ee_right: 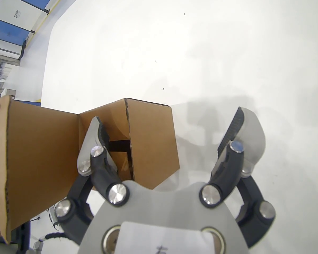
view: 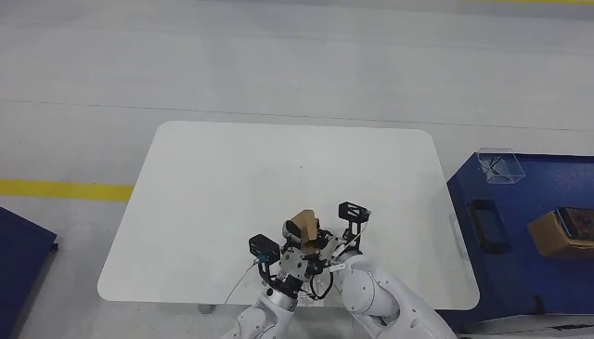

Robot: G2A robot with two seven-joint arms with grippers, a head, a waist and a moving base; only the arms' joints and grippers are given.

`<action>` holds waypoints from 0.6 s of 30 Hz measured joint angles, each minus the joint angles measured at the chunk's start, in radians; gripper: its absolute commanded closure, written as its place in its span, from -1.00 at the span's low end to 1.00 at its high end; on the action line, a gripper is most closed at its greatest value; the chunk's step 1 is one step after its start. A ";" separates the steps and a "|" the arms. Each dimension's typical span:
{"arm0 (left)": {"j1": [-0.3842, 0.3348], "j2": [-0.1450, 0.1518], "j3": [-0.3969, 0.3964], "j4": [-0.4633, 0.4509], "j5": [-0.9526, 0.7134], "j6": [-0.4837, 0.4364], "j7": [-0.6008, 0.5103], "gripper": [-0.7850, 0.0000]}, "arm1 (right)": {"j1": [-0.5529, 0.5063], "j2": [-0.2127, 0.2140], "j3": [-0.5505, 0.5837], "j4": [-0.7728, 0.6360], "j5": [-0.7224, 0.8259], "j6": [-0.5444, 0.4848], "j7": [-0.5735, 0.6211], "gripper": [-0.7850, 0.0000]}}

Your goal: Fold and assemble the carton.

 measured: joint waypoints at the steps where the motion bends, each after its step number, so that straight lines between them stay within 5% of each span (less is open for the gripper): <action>1: -0.002 -0.001 0.000 0.003 -0.002 0.001 -0.002 -1.00 | -0.002 0.000 0.007 -0.004 0.005 -0.002 0.004 -1.00; 12: -0.024 -0.016 0.006 0.027 -0.016 0.019 -0.004 -1.00 | -0.038 0.014 0.194 -0.086 0.165 -0.039 0.123 -1.00; 18: -0.029 -0.022 0.011 0.027 -0.010 0.025 0.006 -1.00 | -0.074 0.019 0.233 -0.077 0.017 0.006 -0.029 -1.00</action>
